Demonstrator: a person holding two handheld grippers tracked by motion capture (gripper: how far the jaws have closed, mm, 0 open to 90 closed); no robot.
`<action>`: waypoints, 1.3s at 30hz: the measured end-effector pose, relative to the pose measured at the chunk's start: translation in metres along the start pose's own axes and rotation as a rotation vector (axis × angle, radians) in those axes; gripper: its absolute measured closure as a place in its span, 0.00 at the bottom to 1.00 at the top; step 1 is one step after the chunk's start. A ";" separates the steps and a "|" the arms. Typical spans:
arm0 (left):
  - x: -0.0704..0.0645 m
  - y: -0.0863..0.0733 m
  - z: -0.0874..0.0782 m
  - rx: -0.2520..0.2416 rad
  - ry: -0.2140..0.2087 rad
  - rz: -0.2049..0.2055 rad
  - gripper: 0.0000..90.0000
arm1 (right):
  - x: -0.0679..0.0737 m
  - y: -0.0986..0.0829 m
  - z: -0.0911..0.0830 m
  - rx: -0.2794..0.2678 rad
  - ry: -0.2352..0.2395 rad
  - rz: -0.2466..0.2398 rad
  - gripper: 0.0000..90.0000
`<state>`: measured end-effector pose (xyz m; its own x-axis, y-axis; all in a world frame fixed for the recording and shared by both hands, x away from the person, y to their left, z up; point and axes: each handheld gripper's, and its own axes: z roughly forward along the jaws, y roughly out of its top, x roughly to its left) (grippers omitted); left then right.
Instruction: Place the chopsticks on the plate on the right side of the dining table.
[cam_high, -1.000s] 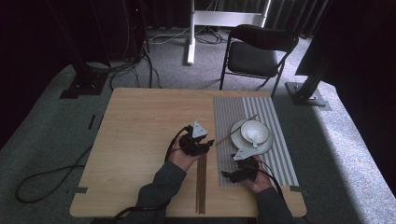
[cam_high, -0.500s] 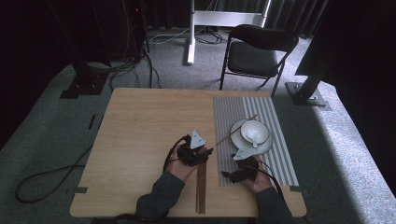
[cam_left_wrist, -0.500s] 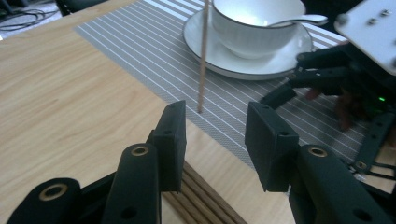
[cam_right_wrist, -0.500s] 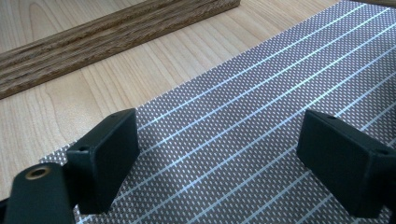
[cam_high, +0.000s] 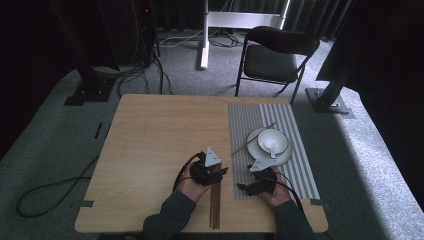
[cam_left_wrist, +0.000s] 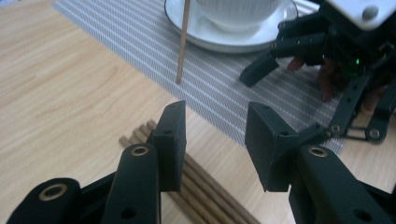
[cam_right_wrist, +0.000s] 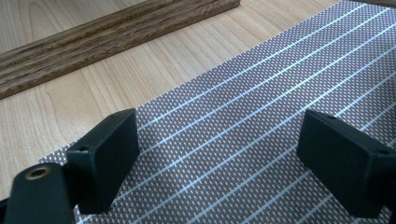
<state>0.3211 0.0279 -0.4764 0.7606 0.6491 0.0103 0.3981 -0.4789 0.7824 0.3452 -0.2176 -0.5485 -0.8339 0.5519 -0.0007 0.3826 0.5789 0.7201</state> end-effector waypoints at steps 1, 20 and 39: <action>-0.001 -0.001 -0.001 0.002 0.000 -0.008 0.65 | 0.000 0.000 0.000 0.000 0.000 0.000 0.13; -0.012 -0.032 -0.009 0.021 0.019 -0.022 0.64 | 0.000 0.000 0.000 0.000 -0.001 -0.002 0.13; -0.014 -0.059 -0.010 0.057 0.050 -0.064 0.64 | 0.000 0.000 0.000 0.001 0.000 -0.003 0.13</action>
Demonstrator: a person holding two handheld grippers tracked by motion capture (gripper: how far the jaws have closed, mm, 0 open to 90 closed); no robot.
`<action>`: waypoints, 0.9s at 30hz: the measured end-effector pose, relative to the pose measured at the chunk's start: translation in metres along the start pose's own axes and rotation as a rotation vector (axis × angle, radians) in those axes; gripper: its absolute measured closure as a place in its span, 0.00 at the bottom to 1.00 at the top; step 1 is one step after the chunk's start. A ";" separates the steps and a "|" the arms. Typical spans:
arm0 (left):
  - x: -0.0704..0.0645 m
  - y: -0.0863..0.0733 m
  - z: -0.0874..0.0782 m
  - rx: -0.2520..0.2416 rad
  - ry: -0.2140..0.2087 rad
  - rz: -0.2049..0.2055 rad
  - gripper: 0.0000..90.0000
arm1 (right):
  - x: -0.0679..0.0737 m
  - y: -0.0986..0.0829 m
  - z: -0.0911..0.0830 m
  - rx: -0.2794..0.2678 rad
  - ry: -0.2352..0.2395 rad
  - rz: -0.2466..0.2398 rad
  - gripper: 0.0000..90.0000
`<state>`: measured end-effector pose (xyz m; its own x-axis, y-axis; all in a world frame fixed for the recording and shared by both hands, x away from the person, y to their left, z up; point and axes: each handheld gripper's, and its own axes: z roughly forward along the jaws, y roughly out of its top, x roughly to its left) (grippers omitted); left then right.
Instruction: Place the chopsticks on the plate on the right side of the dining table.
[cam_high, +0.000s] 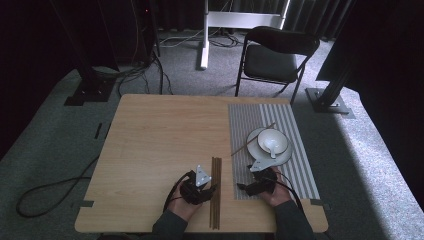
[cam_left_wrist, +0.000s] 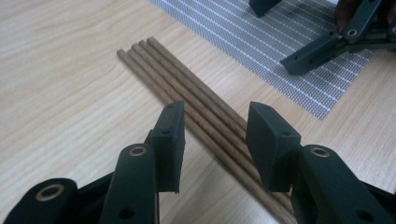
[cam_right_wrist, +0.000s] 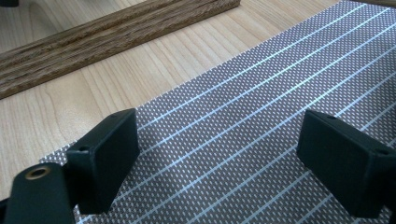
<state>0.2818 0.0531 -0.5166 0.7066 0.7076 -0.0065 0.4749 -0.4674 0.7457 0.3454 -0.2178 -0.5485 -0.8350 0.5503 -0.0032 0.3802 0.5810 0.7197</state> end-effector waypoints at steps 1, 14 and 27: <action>0.000 -0.001 0.000 0.006 0.000 0.003 0.64 | 0.000 0.000 0.000 0.000 0.000 -0.001 0.13; -0.003 -0.015 0.010 0.058 -0.006 -0.003 0.66 | 0.000 0.000 0.000 0.000 0.000 0.000 0.13; 0.001 -0.018 0.011 0.081 0.014 -0.030 0.68 | 0.000 0.000 0.000 0.000 0.000 0.000 0.13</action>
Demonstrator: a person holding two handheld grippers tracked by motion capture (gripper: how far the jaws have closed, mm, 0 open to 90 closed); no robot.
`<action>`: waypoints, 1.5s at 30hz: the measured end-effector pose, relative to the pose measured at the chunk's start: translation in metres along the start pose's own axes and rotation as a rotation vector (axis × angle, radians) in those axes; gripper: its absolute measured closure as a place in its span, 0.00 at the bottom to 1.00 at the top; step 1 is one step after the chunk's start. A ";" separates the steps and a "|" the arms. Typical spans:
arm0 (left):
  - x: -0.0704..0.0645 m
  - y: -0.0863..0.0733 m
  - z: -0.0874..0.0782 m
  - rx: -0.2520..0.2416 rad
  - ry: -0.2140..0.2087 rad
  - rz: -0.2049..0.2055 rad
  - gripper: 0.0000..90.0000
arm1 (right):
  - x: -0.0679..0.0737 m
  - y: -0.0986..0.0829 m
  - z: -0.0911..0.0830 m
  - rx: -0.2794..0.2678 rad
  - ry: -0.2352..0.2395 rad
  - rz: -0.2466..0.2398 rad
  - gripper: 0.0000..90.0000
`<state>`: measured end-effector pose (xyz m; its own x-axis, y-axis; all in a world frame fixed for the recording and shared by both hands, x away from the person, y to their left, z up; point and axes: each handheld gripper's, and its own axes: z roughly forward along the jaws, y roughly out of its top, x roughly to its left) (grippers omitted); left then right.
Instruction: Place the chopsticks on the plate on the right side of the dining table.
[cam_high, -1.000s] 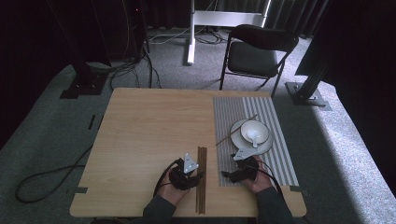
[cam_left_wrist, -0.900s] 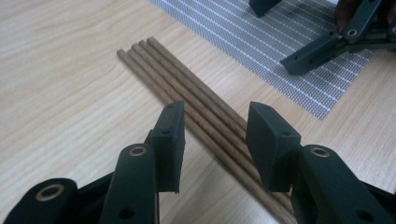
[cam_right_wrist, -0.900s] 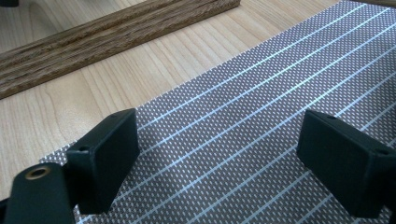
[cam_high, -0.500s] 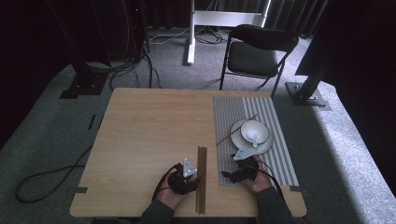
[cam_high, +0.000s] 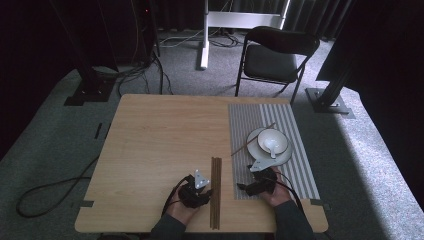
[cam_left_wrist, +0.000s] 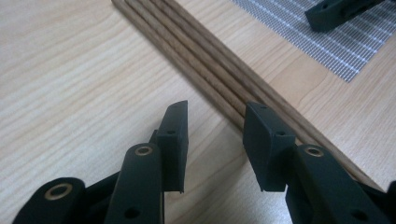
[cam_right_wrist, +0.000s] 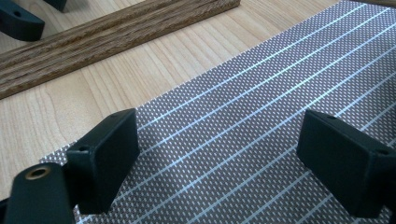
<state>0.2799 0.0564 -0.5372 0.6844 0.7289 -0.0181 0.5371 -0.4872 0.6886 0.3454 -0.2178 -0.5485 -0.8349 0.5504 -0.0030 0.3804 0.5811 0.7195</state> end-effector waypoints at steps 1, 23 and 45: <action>0.000 0.000 0.000 0.001 -0.006 -0.004 0.68 | 0.000 0.000 0.000 0.000 0.000 0.000 0.13; -0.002 0.003 -0.002 -0.014 -0.019 -0.008 0.66 | 0.000 0.000 0.000 0.000 0.000 0.000 0.13; -0.001 0.004 0.001 0.023 0.038 -0.026 0.75 | 0.000 0.000 0.000 0.000 0.000 0.000 0.13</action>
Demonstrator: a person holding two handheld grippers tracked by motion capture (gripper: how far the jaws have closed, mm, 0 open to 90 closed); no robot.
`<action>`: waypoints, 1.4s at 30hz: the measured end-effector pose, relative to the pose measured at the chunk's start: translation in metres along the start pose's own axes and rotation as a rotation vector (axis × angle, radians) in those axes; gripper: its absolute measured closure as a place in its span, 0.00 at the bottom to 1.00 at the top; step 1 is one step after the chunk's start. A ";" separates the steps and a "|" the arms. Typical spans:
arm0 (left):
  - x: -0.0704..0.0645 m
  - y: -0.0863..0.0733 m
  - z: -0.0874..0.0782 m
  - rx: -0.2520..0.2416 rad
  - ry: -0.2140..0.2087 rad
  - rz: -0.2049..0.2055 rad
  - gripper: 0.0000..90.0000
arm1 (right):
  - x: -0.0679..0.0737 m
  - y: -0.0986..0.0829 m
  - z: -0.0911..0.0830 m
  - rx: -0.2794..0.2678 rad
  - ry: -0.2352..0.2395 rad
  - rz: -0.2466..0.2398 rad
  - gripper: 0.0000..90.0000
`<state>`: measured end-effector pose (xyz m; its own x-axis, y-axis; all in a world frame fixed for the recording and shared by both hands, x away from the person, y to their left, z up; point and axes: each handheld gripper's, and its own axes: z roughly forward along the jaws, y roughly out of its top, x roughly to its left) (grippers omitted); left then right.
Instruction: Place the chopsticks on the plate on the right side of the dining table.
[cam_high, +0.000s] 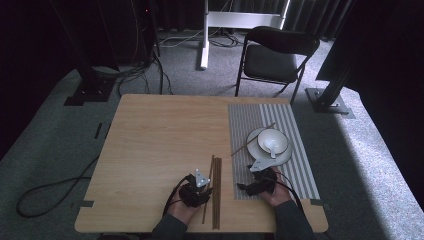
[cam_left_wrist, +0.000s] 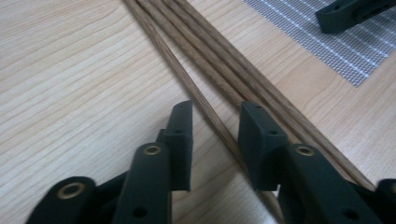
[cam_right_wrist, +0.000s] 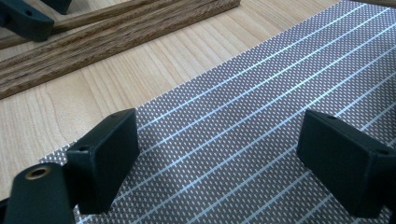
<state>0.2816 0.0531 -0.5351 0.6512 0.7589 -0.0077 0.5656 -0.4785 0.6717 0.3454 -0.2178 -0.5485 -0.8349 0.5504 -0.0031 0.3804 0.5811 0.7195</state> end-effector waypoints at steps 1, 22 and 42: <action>0.000 0.000 0.000 0.003 0.004 -0.001 0.76 | 0.000 0.000 0.000 0.000 0.000 0.000 0.13; 0.016 0.001 -0.001 0.010 0.036 -0.067 0.91 | 0.000 0.000 0.000 0.000 0.000 -0.001 0.13; 0.036 0.009 0.005 0.010 0.084 -0.097 0.94 | 0.000 0.000 0.000 0.000 0.000 0.001 0.13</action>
<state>0.3122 0.0739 -0.5333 0.5488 0.8359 -0.0097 0.6291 -0.4053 0.6633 0.3453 -0.2178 -0.5486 -0.8347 0.5507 -0.0027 0.3808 0.5807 0.7196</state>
